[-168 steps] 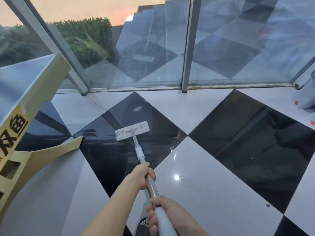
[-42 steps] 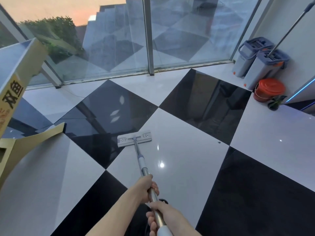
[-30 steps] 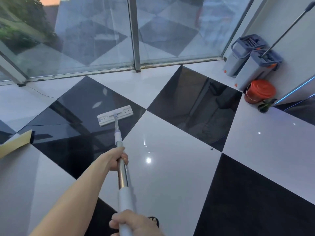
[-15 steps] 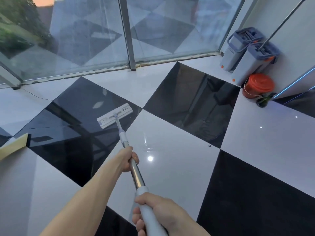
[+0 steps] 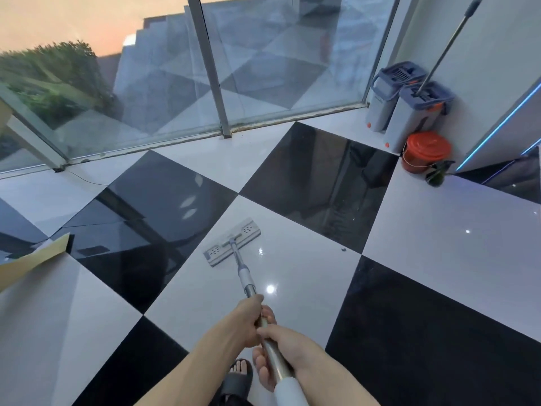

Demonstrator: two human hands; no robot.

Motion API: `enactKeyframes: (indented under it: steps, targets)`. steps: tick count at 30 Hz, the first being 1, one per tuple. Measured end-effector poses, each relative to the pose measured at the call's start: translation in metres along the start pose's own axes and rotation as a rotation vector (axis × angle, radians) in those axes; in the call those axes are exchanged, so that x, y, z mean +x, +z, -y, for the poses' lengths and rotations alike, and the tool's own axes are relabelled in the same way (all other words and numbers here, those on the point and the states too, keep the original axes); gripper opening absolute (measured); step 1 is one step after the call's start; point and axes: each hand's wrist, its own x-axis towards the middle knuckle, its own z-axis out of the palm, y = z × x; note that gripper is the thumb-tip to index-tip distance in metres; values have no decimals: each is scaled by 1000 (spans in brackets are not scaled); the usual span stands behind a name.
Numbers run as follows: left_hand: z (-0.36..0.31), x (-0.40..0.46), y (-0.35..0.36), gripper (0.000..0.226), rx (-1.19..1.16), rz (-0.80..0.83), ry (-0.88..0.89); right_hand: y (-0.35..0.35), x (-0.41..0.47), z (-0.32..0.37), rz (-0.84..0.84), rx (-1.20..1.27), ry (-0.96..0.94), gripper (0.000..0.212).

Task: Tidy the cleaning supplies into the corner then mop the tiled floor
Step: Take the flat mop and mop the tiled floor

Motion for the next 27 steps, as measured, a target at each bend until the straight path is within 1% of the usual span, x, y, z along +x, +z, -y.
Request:
enactKeyframes:
  steps: [2, 6, 8, 11, 13, 17, 19, 24, 27]
  targets:
    - [21, -7, 17, 15, -13, -13, 32, -17, -7, 1, -16, 13, -39, 13]
    - [34, -6, 40, 21, -37, 10, -9, -39, -15, 11, -47, 32, -88, 24]
    - [24, -2, 50, 22, -9, 3, -10, -43, -12, 24, -46, -21, -88, 23]
    - [-3, 4, 55, 17, 29, -10, 18, -32, -6, 42, -44, -136, -95, 7]
    - [-25, 13, 49, 19, 38, -9, 16, -20, 3, 52, -27, -186, -115, 2]
    - [-83, 43, 29, 22, 143, -29, 8, 15, 10, 70, 29, -195, -135, 4]
    - [-113, 59, 24, 25, 176, -50, 13, 31, 15, 81, 29, -208, -124, 8]
    - [-176, 89, 39, 24, 201, -64, 26, 51, 13, 131, 41, -165, -125, 13]
    - [-205, 104, 61, 26, 292, -110, 45, 45, 2, 161, 84, -131, -133, 18]
